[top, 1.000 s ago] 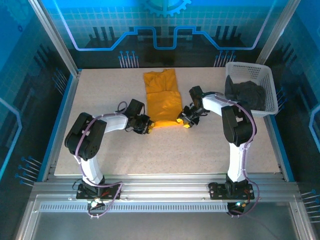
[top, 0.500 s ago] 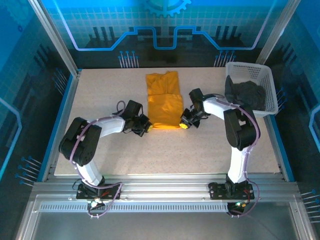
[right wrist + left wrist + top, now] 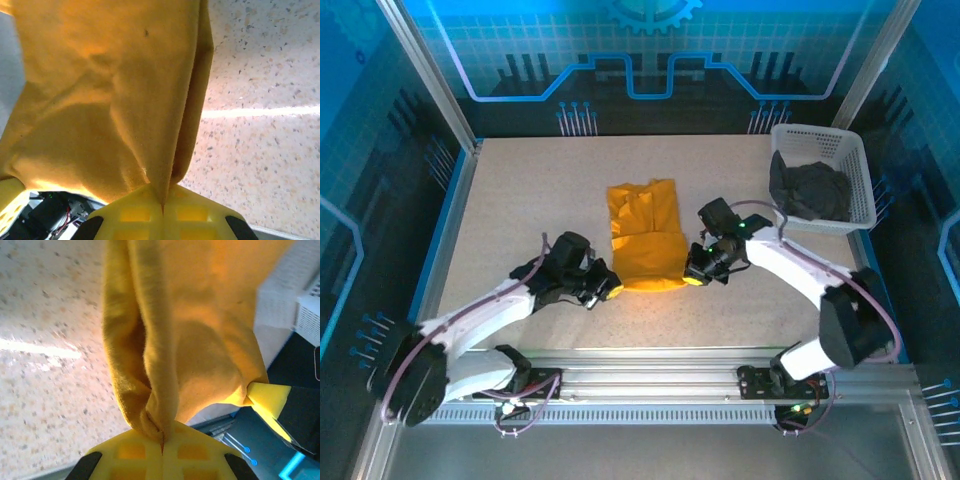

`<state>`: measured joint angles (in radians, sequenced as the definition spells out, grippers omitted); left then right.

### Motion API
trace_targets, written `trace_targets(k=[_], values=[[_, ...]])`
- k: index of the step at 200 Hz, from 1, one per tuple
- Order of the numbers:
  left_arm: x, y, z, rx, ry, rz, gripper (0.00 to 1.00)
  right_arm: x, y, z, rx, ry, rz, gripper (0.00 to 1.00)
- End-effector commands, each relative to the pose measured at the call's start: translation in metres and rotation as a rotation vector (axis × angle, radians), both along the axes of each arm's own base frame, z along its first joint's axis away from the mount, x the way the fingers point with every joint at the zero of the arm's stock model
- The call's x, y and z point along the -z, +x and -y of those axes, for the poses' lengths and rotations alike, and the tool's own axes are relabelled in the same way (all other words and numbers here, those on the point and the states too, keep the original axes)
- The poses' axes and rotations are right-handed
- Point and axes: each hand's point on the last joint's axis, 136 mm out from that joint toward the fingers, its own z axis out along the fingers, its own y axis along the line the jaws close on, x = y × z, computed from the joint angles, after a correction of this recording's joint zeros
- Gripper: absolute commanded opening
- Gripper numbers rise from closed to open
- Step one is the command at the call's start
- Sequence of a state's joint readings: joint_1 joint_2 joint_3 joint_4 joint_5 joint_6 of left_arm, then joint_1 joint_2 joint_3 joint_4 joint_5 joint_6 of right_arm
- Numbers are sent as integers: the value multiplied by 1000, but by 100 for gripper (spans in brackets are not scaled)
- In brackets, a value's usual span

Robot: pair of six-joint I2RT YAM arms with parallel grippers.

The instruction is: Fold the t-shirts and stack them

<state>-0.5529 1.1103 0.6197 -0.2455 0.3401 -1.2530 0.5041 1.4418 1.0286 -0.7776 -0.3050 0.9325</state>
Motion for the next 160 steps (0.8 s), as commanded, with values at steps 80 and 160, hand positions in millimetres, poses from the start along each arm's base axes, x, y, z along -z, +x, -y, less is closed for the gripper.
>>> trace_targets(k=[80, 160], values=[[-105, 99, -5, -128, 12, 289, 0, -86, 86, -2, 122, 0, 153, 0], [-37, 261, -29, -241, 71, 208, 0, -15, 242, -19, 145, 1, 113, 16]])
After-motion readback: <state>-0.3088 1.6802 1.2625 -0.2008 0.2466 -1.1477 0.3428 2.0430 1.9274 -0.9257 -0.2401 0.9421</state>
